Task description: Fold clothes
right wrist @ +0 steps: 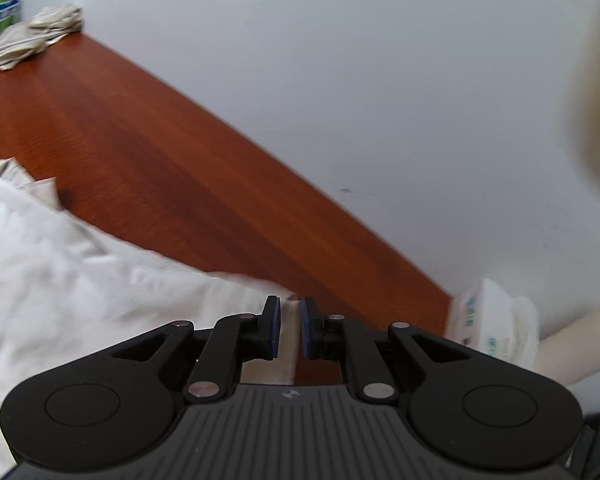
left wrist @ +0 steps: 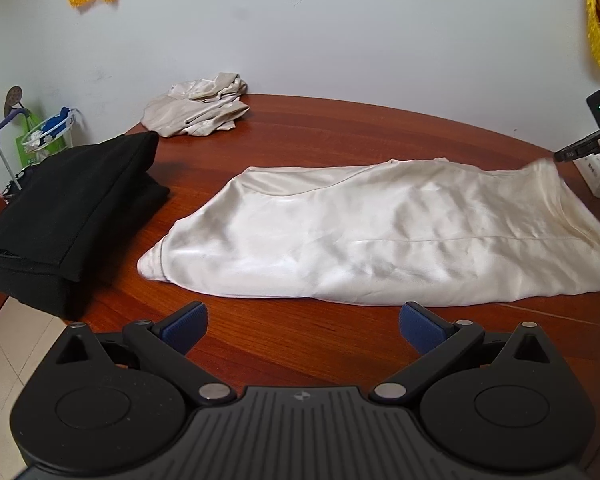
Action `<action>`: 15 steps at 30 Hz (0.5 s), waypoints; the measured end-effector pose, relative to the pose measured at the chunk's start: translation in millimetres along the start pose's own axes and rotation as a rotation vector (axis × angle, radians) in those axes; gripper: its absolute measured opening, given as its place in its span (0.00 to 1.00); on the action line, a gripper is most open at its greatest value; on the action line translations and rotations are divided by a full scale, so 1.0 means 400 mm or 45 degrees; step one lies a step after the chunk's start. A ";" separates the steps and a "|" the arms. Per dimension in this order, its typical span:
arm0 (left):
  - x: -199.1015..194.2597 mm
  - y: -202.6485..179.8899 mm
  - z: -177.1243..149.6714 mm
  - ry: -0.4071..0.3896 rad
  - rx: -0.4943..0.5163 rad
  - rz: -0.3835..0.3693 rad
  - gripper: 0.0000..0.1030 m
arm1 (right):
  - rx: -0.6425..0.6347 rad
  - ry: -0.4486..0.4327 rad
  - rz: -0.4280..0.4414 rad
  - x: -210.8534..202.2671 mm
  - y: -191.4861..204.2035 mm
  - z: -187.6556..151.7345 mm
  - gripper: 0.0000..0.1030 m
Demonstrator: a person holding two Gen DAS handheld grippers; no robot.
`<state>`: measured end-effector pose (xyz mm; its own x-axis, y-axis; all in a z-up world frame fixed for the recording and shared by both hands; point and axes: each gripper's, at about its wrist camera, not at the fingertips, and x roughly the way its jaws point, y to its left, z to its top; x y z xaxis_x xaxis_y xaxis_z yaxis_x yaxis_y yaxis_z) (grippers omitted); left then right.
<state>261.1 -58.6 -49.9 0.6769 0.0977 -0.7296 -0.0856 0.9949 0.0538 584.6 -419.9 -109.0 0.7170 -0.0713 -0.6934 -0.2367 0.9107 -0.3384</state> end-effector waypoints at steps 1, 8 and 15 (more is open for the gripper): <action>0.002 0.001 0.001 0.001 -0.004 0.000 1.00 | 0.005 -0.003 0.001 -0.002 -0.001 0.004 0.28; 0.013 -0.002 0.018 -0.019 -0.020 -0.008 1.00 | 0.082 0.032 0.161 -0.046 -0.029 -0.014 0.28; 0.029 -0.011 0.041 -0.043 -0.022 -0.043 1.00 | 0.128 0.053 0.264 -0.095 0.005 -0.039 0.31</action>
<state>281.3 -61.6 -47.2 0.7037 0.0652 -0.7075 -0.0746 0.9971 0.0177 546.6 -421.9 -93.4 0.6314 0.1069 -0.7680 -0.3084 0.9433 -0.1223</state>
